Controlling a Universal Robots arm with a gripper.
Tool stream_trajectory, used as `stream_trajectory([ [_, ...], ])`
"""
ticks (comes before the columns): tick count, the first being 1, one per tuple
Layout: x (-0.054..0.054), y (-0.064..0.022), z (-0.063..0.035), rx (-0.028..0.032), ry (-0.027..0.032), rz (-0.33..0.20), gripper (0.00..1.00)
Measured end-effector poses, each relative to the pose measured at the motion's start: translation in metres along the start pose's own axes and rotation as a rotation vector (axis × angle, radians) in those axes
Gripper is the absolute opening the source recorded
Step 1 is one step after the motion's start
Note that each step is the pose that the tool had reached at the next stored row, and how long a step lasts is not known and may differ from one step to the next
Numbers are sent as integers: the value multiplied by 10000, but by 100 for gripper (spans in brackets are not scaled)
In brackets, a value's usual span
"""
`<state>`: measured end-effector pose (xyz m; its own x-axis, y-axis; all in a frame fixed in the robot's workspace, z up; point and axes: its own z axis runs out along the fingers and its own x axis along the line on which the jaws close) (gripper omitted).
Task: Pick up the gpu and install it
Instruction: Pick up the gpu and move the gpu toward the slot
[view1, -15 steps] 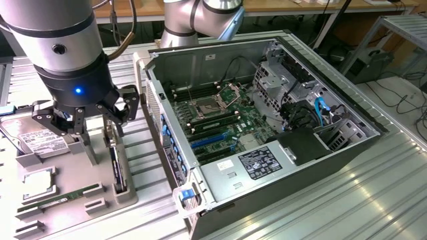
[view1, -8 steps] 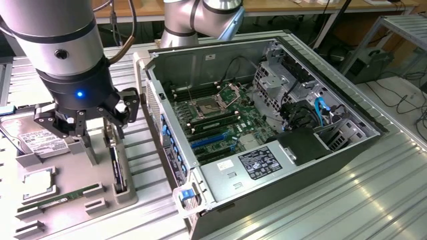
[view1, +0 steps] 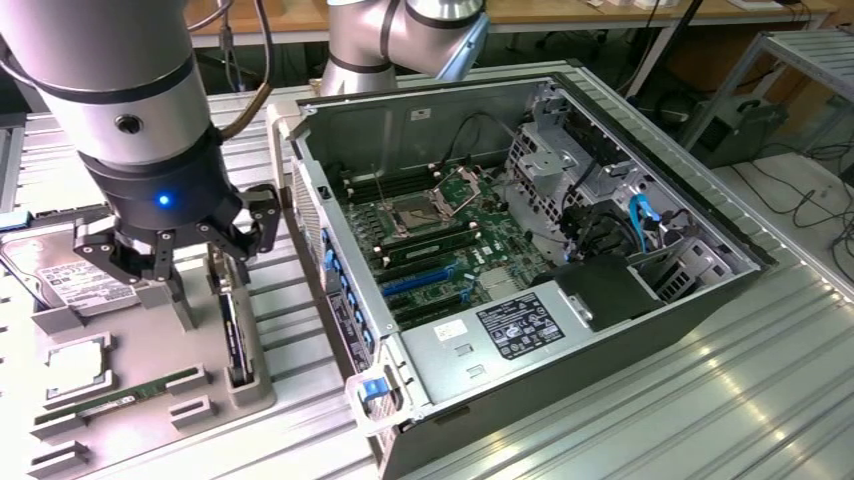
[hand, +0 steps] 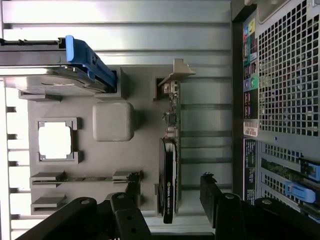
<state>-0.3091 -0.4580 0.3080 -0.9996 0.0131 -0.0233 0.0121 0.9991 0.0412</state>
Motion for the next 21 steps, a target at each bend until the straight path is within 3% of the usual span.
stream_trajectory([
  [10, 3, -62, 112, 2, -4, 1, 60],
  [14, 1, -70, 140, 3, -50, -1, 60],
  [21, -19, -99, 312, 7, -50, -2, 60],
])
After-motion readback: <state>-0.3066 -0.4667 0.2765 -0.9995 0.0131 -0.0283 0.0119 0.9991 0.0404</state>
